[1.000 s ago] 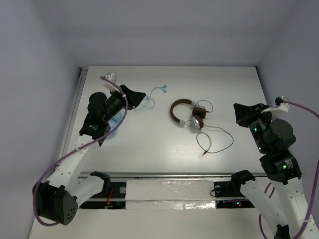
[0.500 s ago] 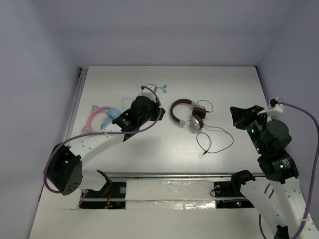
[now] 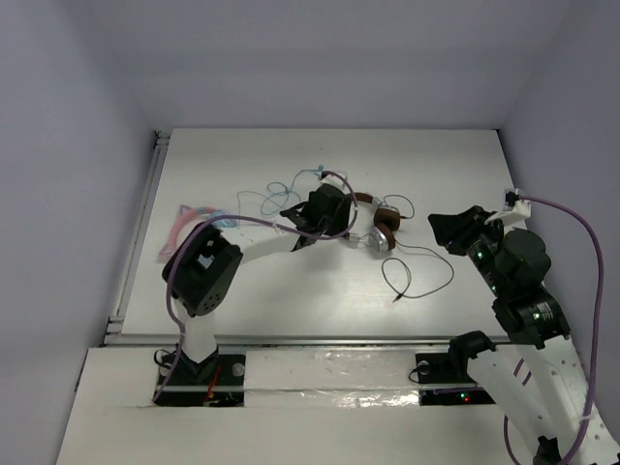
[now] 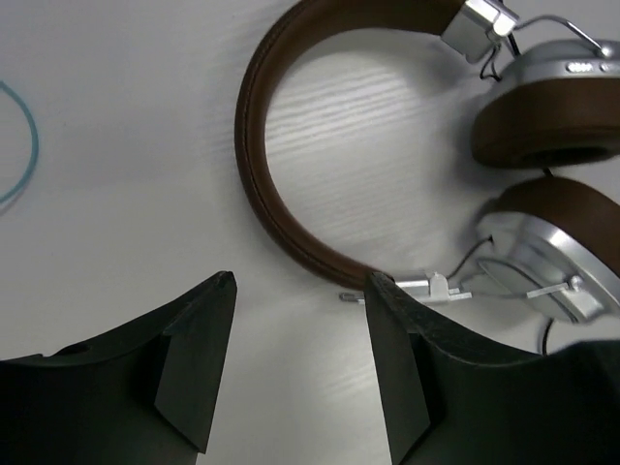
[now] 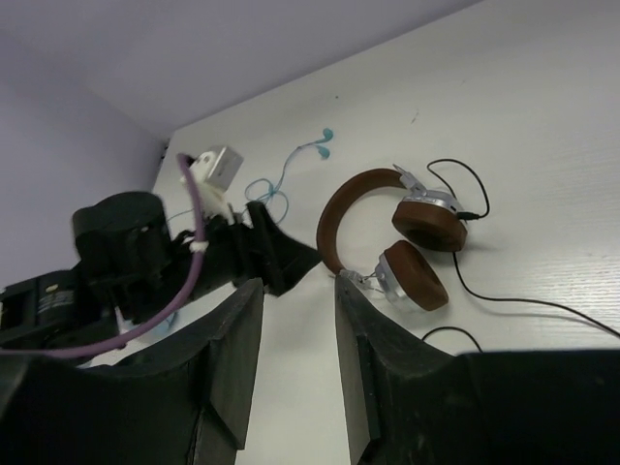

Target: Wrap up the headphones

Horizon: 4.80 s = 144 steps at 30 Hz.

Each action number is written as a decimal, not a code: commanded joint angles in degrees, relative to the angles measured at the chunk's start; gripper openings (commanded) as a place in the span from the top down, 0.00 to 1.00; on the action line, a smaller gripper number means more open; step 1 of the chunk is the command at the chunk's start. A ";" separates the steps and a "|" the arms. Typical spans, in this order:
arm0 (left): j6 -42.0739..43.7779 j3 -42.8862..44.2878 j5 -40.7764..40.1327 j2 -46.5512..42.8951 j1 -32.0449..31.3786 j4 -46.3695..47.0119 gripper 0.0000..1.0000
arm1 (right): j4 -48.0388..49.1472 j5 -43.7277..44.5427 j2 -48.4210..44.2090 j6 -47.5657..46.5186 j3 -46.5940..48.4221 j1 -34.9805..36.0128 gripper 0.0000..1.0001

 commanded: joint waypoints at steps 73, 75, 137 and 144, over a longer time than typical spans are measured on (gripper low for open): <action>6.85 49.34 25.64 -17.78 20.58 -34.81 1.00 | 38.03 -22.11 24.05 -1.86 -10.97 -0.27 0.12; 6.32 51.18 26.86 -17.26 20.58 -34.90 1.00 | 39.25 -22.20 24.40 -1.95 -12.37 -0.27 0.12; -24.99 9.36 5.01 -18.93 23.58 11.24 1.00 | 25.92 2.50 45.68 1.13 -4.13 25.11 1.00; -16.99 9.53 -9.32 -16.03 16.80 9.40 1.00 | 7.65 7.41 42.96 -2.38 4.84 37.33 1.00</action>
